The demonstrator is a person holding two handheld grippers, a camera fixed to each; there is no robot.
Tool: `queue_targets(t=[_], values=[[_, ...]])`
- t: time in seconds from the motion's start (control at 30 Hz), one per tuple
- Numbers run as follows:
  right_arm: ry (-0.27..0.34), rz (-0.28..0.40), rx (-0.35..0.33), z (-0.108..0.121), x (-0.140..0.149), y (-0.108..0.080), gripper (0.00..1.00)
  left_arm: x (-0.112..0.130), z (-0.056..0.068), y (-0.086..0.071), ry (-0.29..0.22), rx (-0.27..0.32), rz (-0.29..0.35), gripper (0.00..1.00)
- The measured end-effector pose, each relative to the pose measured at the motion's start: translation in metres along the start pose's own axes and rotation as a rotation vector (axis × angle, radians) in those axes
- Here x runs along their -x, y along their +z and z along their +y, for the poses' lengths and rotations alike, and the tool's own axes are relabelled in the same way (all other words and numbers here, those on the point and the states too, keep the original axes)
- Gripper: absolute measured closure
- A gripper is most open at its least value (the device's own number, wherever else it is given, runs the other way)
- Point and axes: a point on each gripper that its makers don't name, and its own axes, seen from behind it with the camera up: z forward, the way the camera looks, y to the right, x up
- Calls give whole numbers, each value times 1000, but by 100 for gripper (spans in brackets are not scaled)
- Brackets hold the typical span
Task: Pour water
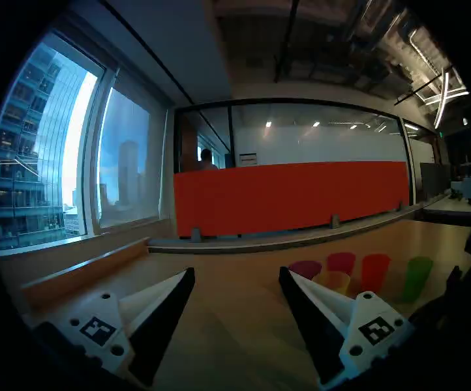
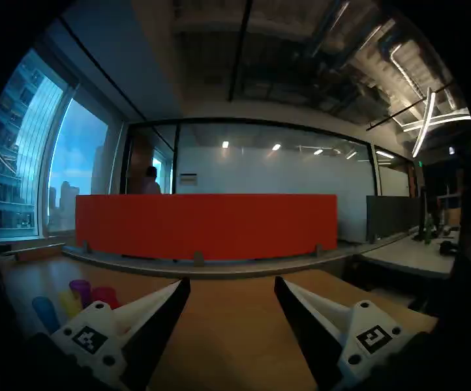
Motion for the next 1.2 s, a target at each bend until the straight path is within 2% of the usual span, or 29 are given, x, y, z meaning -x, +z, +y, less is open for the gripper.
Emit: queue_targets(t=[0.2, 0.6, 1.2], values=[[-9, -12, -2, -4, 4, 0, 0, 5, 4, 1, -11, -1, 2, 4], [-10, -16, 1, -3, 6, -1, 0, 11, 14, 4, 7, 2, -1, 4], [-7, -22, 0, -1, 7, -4, 0, 9, 17, 6, 18, 8, 6, 4]])
